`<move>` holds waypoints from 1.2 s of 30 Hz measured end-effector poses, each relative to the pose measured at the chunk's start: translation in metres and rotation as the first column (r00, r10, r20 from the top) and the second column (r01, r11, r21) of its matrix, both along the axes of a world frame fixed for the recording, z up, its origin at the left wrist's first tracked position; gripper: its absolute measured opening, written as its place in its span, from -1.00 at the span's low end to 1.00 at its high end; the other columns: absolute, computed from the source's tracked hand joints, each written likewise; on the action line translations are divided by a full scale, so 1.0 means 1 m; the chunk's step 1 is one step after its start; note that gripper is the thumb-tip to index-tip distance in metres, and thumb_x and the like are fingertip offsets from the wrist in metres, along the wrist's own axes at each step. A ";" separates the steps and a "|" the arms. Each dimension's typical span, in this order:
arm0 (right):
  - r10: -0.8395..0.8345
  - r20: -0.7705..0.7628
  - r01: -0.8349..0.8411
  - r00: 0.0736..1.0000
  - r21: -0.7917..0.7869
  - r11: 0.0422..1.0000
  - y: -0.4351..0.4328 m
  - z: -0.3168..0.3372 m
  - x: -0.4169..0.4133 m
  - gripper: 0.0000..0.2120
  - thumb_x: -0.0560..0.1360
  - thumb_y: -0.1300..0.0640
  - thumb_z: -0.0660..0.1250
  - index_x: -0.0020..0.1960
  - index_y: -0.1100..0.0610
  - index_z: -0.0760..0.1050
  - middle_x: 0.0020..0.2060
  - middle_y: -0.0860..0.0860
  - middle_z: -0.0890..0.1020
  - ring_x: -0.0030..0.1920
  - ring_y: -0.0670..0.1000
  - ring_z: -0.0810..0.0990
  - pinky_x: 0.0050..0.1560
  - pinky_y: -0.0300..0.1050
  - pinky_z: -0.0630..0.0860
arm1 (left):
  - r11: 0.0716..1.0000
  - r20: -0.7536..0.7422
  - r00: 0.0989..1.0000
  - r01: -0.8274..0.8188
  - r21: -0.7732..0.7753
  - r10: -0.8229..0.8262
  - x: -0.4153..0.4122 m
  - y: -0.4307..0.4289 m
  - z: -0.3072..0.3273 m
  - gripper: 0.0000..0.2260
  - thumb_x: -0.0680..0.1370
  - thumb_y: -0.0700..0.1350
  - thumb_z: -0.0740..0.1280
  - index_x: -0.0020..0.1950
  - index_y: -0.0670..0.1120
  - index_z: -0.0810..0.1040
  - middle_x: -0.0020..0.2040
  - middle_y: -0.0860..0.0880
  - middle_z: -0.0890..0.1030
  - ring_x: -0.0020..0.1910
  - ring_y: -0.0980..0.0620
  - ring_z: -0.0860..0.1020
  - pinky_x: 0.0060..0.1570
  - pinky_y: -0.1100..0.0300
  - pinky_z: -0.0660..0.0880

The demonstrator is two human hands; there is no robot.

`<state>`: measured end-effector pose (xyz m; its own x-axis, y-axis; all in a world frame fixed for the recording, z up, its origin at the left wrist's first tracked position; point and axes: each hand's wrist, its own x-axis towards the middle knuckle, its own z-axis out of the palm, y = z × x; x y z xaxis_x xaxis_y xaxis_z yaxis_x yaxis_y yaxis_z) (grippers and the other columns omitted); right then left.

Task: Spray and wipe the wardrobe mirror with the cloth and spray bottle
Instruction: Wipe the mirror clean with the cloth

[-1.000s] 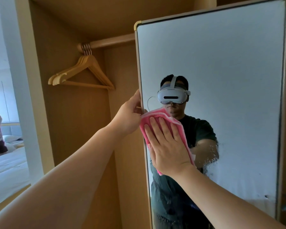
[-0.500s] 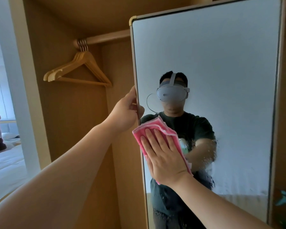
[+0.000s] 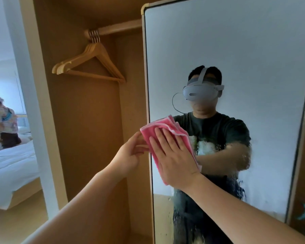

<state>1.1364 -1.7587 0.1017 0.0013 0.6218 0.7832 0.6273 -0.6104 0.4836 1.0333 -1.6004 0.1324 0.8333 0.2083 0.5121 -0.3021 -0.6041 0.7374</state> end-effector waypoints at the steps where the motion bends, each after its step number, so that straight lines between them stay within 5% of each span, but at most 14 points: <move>1: 0.003 0.009 -0.003 1.000 -0.008 1.000 0.000 0.000 0.001 -0.33 0.60 -0.02 0.13 0.58 0.22 -0.05 0.55 0.25 0.00 0.55 0.27 -0.11 0.53 0.22 -0.13 | 1.000 -0.022 1.000 -0.007 -0.006 0.007 -0.001 0.001 -0.008 -0.26 0.36 -0.58 0.09 0.47 -0.07 0.30 0.14 -0.04 0.60 0.12 0.05 0.60 0.16 0.04 0.53; 9: 0.036 0.023 -0.036 0.999 -0.001 0.999 0.004 0.002 0.004 -0.35 0.60 -0.01 0.12 0.58 0.21 0.00 0.55 0.26 0.04 0.55 0.27 -0.11 0.52 0.23 -0.16 | 1.000 -0.163 0.987 0.009 0.014 -0.006 -0.001 -0.007 -0.048 -0.23 0.35 -0.53 0.07 0.52 -0.05 0.24 0.30 0.03 0.52 0.29 0.13 0.48 0.28 0.08 0.45; 16: -0.023 0.011 0.023 1.000 0.024 0.999 0.011 0.000 0.004 -0.39 0.63 -0.04 0.02 0.58 0.19 -0.04 0.56 0.24 -0.01 0.55 0.26 -0.13 0.51 0.25 -0.19 | 0.998 -0.191 0.979 0.068 0.012 -0.064 -0.003 -0.009 -0.053 -0.21 0.38 -0.54 0.09 0.53 0.03 0.16 0.26 0.14 0.51 0.19 0.23 0.53 0.06 0.32 0.51; 23: -0.071 -0.024 0.072 0.997 0.078 0.994 0.021 -0.034 0.003 -0.39 0.63 -0.05 -0.02 0.58 0.20 -0.04 0.56 0.23 -0.01 0.56 0.25 -0.07 0.52 0.25 -0.17 | 0.989 -0.133 0.980 0.150 0.008 -0.147 -0.001 -0.001 -0.054 -0.20 0.36 -0.56 0.08 0.45 0.11 0.28 0.20 0.06 0.58 0.18 0.12 0.56 0.06 0.22 0.55; 28: -0.118 -0.042 0.120 0.992 0.047 0.992 0.013 -0.081 -0.004 -0.38 0.62 -0.09 0.03 0.58 0.16 0.01 0.57 0.19 0.02 0.56 0.22 -0.02 0.52 0.21 -0.15 | 0.984 -0.129 0.976 0.175 -0.019 -0.176 -0.004 -0.001 -0.055 -0.34 0.38 -0.60 0.06 0.35 -0.08 0.43 0.13 -0.07 0.61 0.11 0.01 0.60 0.03 0.17 0.57; 36: -0.109 -0.060 0.111 0.992 0.027 0.993 0.004 -0.080 -0.008 -0.38 0.61 -0.12 0.09 0.58 0.12 0.06 0.57 0.13 0.09 0.56 0.17 0.03 0.51 0.17 0.02 | 0.986 -0.120 0.979 0.161 -0.035 -0.164 -0.005 -0.003 -0.053 -0.37 0.41 -0.56 0.12 0.34 -0.01 0.43 0.12 -0.06 0.61 0.08 0.04 0.61 0.03 0.12 0.58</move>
